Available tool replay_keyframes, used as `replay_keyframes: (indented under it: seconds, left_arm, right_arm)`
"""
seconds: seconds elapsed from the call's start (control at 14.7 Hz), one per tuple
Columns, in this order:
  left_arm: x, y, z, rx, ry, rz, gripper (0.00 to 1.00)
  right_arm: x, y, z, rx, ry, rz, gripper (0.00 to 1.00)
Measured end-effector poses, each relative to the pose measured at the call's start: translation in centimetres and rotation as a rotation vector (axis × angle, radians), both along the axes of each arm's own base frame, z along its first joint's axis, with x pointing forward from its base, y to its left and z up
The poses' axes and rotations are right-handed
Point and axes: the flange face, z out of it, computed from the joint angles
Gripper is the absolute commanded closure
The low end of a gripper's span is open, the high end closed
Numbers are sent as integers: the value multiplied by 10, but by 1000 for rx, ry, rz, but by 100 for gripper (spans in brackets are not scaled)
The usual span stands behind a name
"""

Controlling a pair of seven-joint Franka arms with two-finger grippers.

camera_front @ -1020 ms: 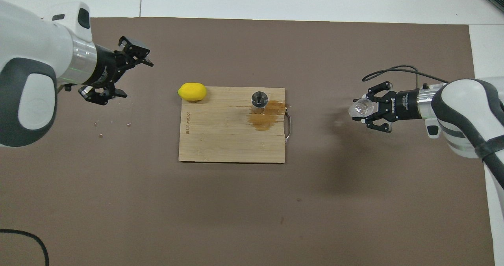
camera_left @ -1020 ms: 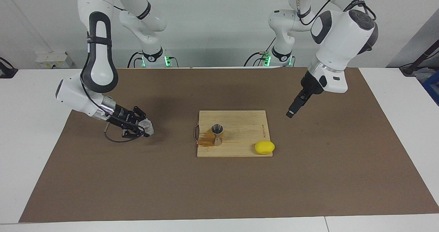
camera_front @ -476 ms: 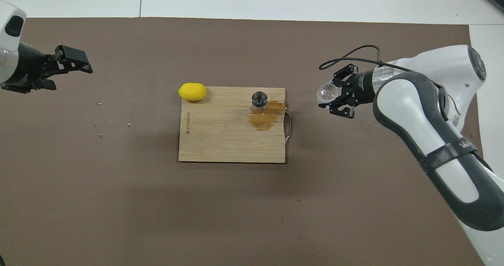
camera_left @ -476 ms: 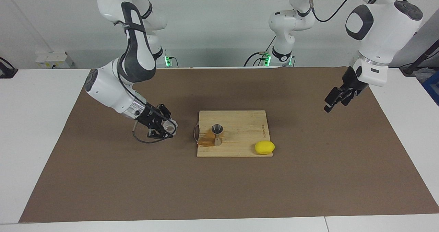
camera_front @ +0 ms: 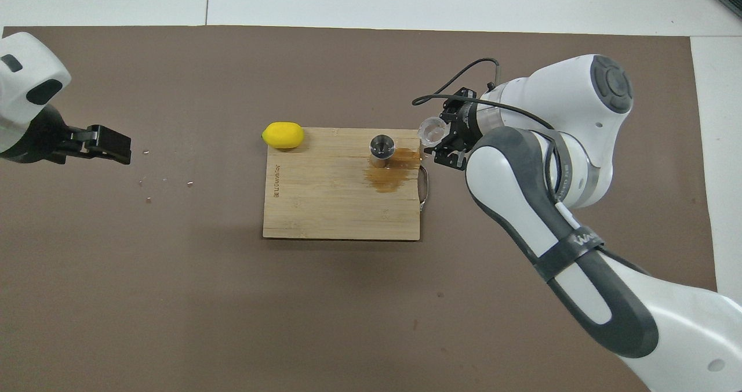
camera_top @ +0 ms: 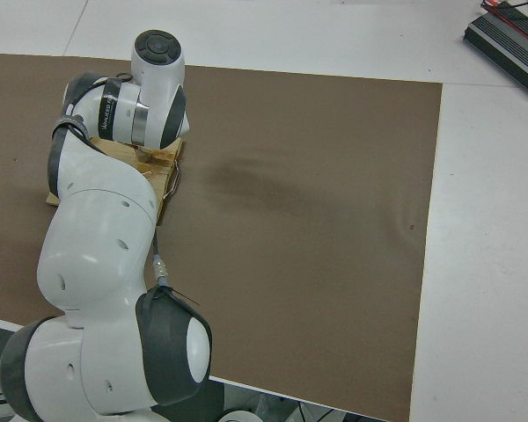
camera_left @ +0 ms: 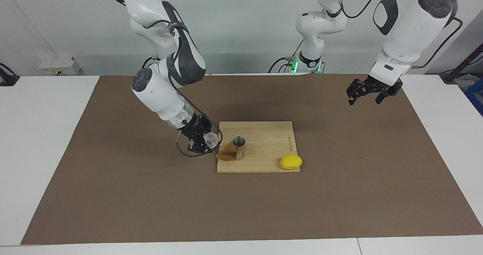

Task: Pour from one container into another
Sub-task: 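Carry the glass cup with the right gripper above the metal cup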

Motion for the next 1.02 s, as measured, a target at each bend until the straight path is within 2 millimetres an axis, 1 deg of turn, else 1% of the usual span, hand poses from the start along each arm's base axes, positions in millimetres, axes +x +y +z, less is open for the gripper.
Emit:
replay_keyframes:
  seconds: [0.14,0.2,0.34,0.48,0.75,0.88,1.02]
  left_arm:
    - [-16,1,17,5,8,-7,0]
    - [-20,1,21,6,7,-7,0]
    - [-22,1,21,6,9,-7,0]
    - [-22,1,23,5,5,-7,0]
    - [-25,-1,50,-39,-30,-4,0]
    - [-26,0,53,-39,-25,-2,0]
    - [-28,2,52,-37,-6,0,0]
  right_arm:
    - [-2,15,2,-32,-10,19,100]
    - [-1,21,5,-47,-22,25,100]
    - [1,30,11,-77,-46,43,100]
    - [-1,40,12,-100,-60,70,100]
    - [-8,64,8,-161,-78,134,100]
    - [-9,73,7,-206,-75,173,100]
    - [-8,78,7,-243,-83,196,100]
